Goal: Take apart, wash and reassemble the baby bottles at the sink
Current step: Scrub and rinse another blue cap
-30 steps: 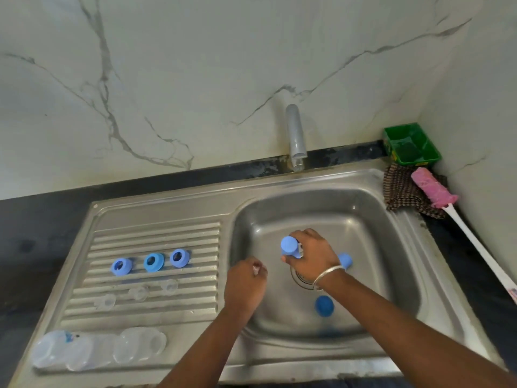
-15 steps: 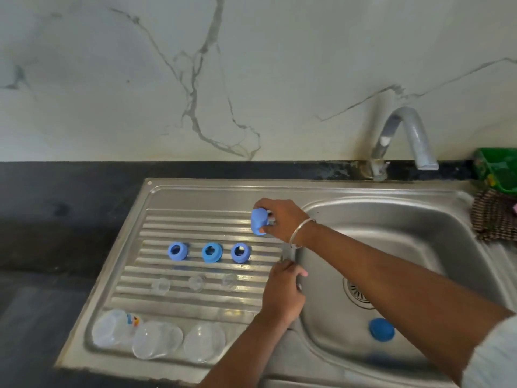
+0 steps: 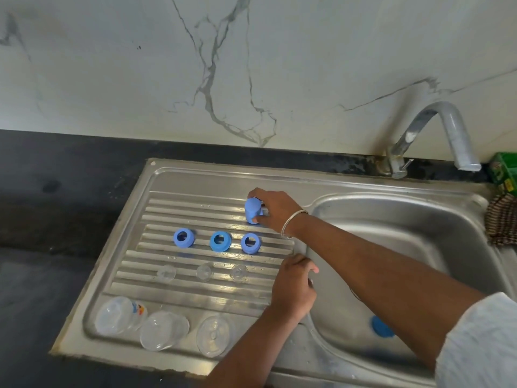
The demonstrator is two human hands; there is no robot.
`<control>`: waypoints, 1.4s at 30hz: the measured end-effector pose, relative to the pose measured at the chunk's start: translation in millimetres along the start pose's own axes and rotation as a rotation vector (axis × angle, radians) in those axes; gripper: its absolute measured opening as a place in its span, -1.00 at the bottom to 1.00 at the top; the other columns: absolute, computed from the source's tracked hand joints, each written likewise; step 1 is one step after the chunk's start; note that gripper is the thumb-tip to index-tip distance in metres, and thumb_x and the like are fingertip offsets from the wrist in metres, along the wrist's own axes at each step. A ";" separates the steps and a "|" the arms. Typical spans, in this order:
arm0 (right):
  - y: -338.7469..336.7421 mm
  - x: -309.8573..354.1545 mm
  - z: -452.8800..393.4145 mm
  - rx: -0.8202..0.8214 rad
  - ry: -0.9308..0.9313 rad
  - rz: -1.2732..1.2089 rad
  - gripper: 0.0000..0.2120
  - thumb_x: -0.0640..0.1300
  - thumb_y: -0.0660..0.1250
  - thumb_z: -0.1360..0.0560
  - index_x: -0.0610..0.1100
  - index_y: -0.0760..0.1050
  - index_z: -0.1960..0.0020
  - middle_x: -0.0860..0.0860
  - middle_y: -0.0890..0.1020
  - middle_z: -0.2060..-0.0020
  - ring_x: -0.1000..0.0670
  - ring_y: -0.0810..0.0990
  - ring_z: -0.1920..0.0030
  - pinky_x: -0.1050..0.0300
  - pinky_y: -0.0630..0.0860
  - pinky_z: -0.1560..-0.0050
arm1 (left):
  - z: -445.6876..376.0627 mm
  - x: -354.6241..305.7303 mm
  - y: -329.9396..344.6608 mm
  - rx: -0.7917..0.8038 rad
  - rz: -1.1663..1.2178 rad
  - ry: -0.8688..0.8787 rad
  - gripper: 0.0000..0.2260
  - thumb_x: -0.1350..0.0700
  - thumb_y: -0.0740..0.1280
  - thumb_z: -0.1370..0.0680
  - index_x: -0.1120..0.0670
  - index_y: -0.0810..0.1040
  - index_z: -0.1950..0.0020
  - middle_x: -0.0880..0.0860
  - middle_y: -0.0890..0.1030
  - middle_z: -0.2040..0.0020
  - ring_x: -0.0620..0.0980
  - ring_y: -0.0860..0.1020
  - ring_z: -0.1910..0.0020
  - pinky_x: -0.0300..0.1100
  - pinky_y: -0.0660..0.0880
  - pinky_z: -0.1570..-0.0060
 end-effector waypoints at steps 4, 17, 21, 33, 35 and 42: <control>2.0 -5.2 7.8 0.032 0.028 0.020 -0.22 -0.10 0.51 -0.38 0.03 0.21 -0.49 -0.12 0.62 -0.09 -0.13 0.59 -0.08 -0.06 0.54 -0.14 | -0.1 -1.5 -0.9 0.005 0.010 0.012 -0.70 0.42 0.31 -0.36 0.09 0.63 0.04 -0.01 0.61 -0.02 0.00 0.53 -0.09 -0.43 0.32 -0.02; -32.7 -149.9 217.2 -0.362 0.660 -0.062 -0.95 -0.06 0.34 -0.46 -0.02 0.56 0.12 0.08 0.63 0.34 -0.04 0.63 0.21 0.13 0.51 0.12 | -2.0 -10.6 6.9 0.014 -0.148 0.019 -0.79 0.22 0.35 -0.44 0.02 0.66 -0.01 -0.02 0.60 0.00 0.08 0.53 -0.08 -0.23 0.40 -0.08; 3.0 -204.6 279.6 -0.014 0.837 0.131 -0.90 -0.10 0.29 -0.46 -0.08 0.58 0.12 -0.10 0.66 0.15 -0.19 0.61 0.04 0.15 0.39 0.15 | -3.7 -19.6 9.1 0.020 -0.258 -0.016 -0.76 0.13 0.31 -0.51 -0.04 0.62 -0.14 -0.01 0.58 -0.06 0.08 0.45 -0.18 -0.13 0.46 -0.07; 45.9 -244.8 318.4 0.407 0.755 0.178 -0.39 0.13 0.55 -0.28 0.05 0.47 -0.28 -0.04 0.54 -0.19 -0.10 0.56 -0.15 0.08 0.53 -0.09 | 2.5 -41.8 50.3 0.178 -0.514 -0.207 -0.76 -0.05 0.24 -0.56 -0.16 0.55 -0.20 -0.16 0.63 -0.10 -0.06 0.51 -0.19 -0.01 0.22 -0.05; 51.4 -246.0 317.2 0.395 0.723 0.168 -0.50 0.07 0.54 -0.31 0.03 0.51 -0.20 -0.05 0.55 -0.15 -0.11 0.58 -0.11 0.10 0.52 -0.04 | 1.5 -42.5 53.8 0.192 -0.534 -0.244 -0.76 -0.06 0.24 -0.55 -0.16 0.55 -0.19 -0.16 0.64 -0.08 -0.06 0.52 -0.17 -0.02 0.22 -0.03; 9.2 -249.1 299.4 -0.084 0.721 -0.335 -0.68 -0.15 0.52 -0.30 0.03 0.53 0.00 -0.06 0.62 0.10 -0.08 0.61 0.06 0.19 0.50 0.13 | -6.4 -51.3 77.0 0.208 -0.344 -0.443 -0.74 -0.15 0.20 -0.57 -0.09 0.57 -0.13 -0.10 0.67 -0.06 0.00 0.58 -0.13 -0.03 0.36 -0.22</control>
Point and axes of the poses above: each hand's wrist, its own z-axis away from the middle knuckle, its own y-axis out of the palm, x = y × z, the point moved 9 cm from there along -z, towards the middle knuckle
